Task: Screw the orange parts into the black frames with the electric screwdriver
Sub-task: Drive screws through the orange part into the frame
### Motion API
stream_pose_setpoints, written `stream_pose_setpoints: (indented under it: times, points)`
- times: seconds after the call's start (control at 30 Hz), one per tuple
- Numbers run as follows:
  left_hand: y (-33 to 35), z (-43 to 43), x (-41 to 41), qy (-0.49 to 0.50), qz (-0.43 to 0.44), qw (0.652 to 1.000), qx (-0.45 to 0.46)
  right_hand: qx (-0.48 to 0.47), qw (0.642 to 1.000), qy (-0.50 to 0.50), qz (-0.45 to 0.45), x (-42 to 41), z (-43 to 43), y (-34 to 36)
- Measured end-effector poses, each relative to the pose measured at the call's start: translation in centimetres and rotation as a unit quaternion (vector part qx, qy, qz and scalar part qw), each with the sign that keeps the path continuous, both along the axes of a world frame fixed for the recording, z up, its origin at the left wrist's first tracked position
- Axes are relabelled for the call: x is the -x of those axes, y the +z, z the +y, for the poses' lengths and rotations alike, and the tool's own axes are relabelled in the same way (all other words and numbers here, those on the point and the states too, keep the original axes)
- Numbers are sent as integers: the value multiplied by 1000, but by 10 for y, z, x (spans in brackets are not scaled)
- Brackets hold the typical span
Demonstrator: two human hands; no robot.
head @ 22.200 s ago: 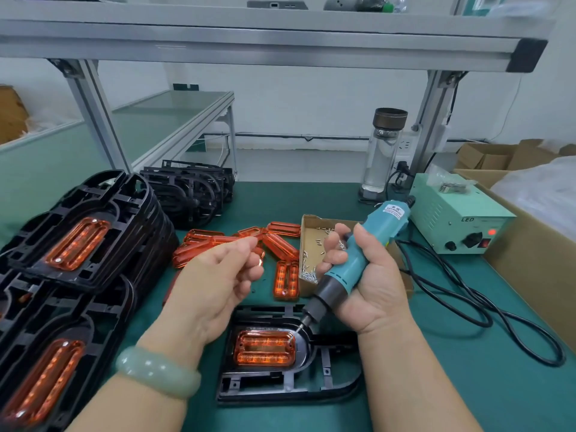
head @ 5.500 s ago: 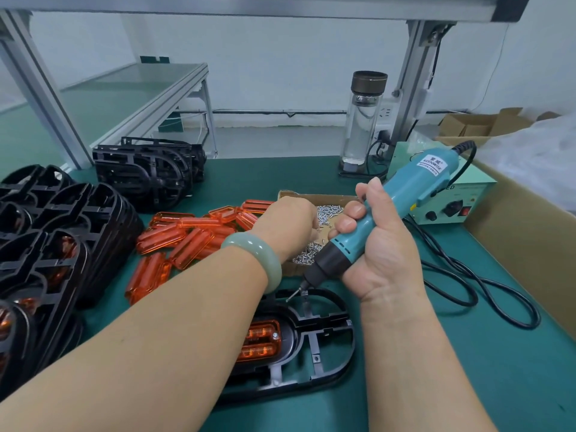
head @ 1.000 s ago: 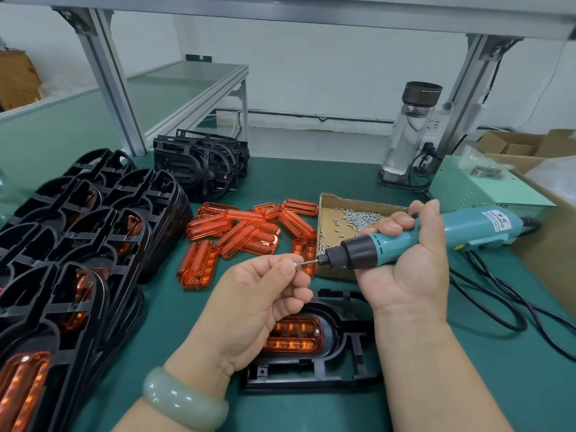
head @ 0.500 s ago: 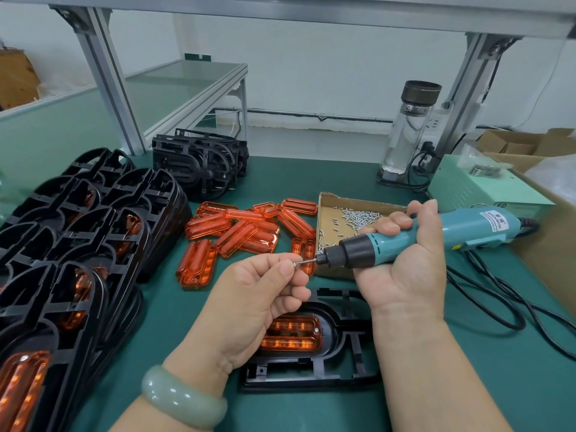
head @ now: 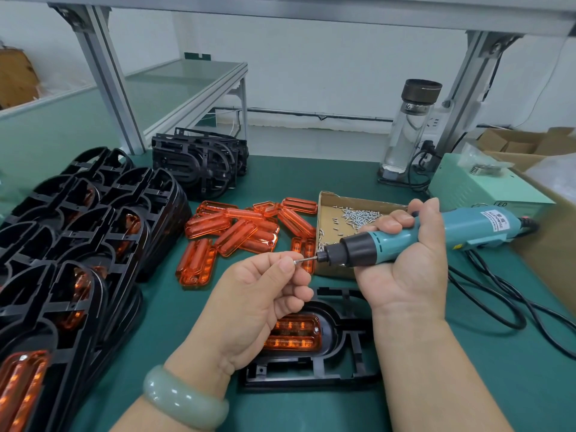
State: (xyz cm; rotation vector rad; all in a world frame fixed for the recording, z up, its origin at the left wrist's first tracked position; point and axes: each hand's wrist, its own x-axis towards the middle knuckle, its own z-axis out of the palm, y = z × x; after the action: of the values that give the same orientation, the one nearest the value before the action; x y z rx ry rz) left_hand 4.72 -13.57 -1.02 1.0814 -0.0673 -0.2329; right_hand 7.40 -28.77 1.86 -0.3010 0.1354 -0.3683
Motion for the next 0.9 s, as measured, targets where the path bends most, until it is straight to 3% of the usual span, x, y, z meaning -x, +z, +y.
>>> stream_pose_setpoints:
  times: [0.4,0.9]
  points:
    - [3,-3,0,19,-5,999,-38,37,999,-24,6,2,3,1]
    - [4,-7,1,8,59,996,63,6,999,-43,-2,3,1,3]
